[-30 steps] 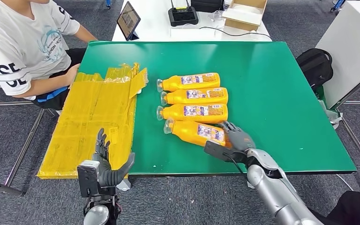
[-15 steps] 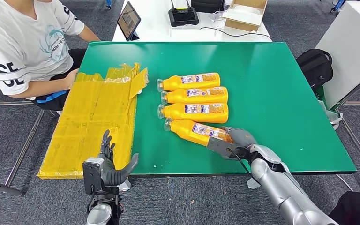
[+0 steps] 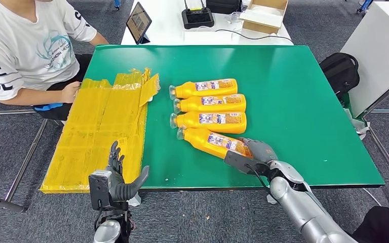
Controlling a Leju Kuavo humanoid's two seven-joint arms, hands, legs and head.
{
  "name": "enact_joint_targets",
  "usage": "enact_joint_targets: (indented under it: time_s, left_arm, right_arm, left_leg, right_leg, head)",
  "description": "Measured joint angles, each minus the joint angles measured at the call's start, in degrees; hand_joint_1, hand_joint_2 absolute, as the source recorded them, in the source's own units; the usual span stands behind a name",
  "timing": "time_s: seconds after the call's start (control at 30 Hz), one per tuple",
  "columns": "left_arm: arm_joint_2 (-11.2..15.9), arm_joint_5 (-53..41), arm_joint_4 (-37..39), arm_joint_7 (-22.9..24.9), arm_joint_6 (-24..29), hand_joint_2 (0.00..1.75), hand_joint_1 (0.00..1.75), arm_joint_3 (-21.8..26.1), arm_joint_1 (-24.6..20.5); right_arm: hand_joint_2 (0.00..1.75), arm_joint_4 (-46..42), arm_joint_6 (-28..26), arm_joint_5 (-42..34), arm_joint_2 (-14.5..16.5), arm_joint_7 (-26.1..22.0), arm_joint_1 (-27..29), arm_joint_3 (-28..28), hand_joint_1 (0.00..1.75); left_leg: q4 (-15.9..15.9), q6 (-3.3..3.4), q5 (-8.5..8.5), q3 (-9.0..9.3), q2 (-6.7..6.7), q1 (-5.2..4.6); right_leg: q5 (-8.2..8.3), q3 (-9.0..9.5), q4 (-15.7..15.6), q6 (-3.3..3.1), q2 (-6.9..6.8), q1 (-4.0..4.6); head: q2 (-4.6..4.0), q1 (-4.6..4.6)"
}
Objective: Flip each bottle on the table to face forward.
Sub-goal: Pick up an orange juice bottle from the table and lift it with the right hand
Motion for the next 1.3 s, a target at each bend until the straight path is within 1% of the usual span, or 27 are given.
enact_joint_targets:
  time_s: [0.13, 0.2, 0.23, 0.3, 0.4, 0.47, 0.57, 0.73, 0.93, 1.17, 1.3]
  left_arm:
    - [0.0, 0.0, 0.0, 0.0, 0.0, 1.75, 0.00, 0.0, 0.0]
    - [0.0, 0.0, 0.0, -0.1, 0.1, 1.75, 0.00, 0.0, 0.1]
    - [0.0, 0.0, 0.0, -0.2, 0.1, 1.75, 0.00, 0.0, 0.2]
    - [0.0, 0.2, -0.1, -0.6, 0.1, 1.75, 0.00, 0.0, 0.7]
    - [0.0, 1.7, -0.5, -1.1, -1.2, 1.75, 0.00, -0.6, 1.1]
    - [0.0, 3.5, -0.6, -1.1, -2.9, 1.75, 0.00, -1.5, 1.1]
    - [0.0, 6.4, -1.1, -0.5, -6.2, 1.75, 0.00, -3.0, 1.2]
    - [0.3, 9.0, -2.6, 0.3, -9.7, 1.75, 0.00, -5.3, 1.1]
    - [1.0, 11.9, -5.1, 1.4, -14.1, 1.75, 0.00, -8.1, 1.1]
    - [1.6, 14.7, -7.2, 2.5, -17.3, 1.75, 0.00, -10.5, 0.9]
    - [1.9, 15.3, -8.4, 1.9, -18.8, 1.75, 0.00, -11.5, 0.9]
  right_arm:
    - [1.75, -0.4, -1.0, 0.1, 0.2, -0.6, 0.5, -0.2, 1.75]
    - [1.75, -1.4, -3.7, 0.3, 0.7, -2.7, 1.8, -0.9, 1.75]
    - [1.75, -2.5, -6.2, 0.6, 1.3, -4.7, 3.0, -1.6, 1.75]
    - [1.75, -6.5, -13.9, 1.3, 3.4, -10.9, 6.5, -3.6, 1.75]
    - [1.75, -14.8, -25.7, 0.3, 7.9, -20.6, 11.2, -7.0, 1.75]
    - [1.75, -20.0, -30.6, -2.1, 10.7, -25.6, 13.3, -8.9, 1.75]
    - [1.75, -25.6, -34.4, -5.4, 13.7, -31.1, 15.7, -11.3, 1.75]
    - [1.75, -29.3, -35.2, -7.9, 16.4, -35.2, 18.2, -13.3, 1.75]
    - [1.75, -29.0, -34.0, -9.8, 18.5, -39.5, 19.2, -14.2, 1.75]
    - [1.75, -25.7, -32.0, -11.4, 20.6, -40.6, 19.2, -14.2, 1.75]
    - [1.75, -22.3, -28.0, -12.8, 21.5, -40.4, 19.1, -14.2, 1.75]
  left_leg:
    - [0.0, 0.00, 0.00, 0.02, 0.00, 0.00]
    - [0.0, 0.00, 0.00, 0.00, -0.03, 0.00]
    - [0.0, 0.00, 0.00, -0.04, -0.05, 0.01]
    - [0.0, 0.00, 0.00, -0.17, -0.06, 0.01]
    - [0.0, -0.02, 0.00, -0.30, -0.01, 0.02]
    - [0.0, -0.03, 0.00, -0.32, -0.07, 0.04]
    - [0.0, -0.07, -0.04, -0.35, -0.10, 0.03]
    - [0.0, -0.07, -0.08, -0.35, -0.08, -0.03]
    - [0.0, -0.08, -0.08, -0.35, -0.06, -0.02]
    - [0.0, -0.08, -0.08, -0.36, -0.05, 0.01]
    - [0.0, -0.08, -0.09, -0.38, -0.06, 0.00]
  right_leg:
    - [0.00, 0.02, 0.0, 0.00, 0.00, 0.00]
    - [0.00, 0.04, 0.0, 0.00, -0.01, 0.01]
    - [0.00, 0.03, 0.0, 0.00, -0.02, 0.01]
    - [0.00, -0.11, 0.1, 0.00, -0.02, 0.02]
    - [-0.03, -0.36, 0.1, -0.04, -0.01, 0.02]
    - [-0.12, -0.36, 0.1, -0.06, -0.05, 0.03]
    - [-0.21, -0.33, 0.1, 0.00, -0.07, 0.01]
    - [-0.19, -0.33, 0.1, 0.02, -0.06, -0.08]
    - [-0.19, -0.34, 0.1, 0.02, -0.03, -0.04]
    - [-0.20, -0.34, 0.1, 0.02, -0.04, -0.01]
    - [-0.20, -0.33, 0.1, 0.02, -0.04, -0.02]
  head:
    - [0.00, -0.01]
    - [0.00, 0.00]
    - [0.00, 0.00]
    - [0.00, -0.01]
    - [0.00, -0.05]
    - [0.00, -0.04]
    - [0.00, -0.04]
    - [0.00, -0.02]
    - [0.00, -0.02]
    - [0.00, -0.01]
    - [0.00, -0.01]
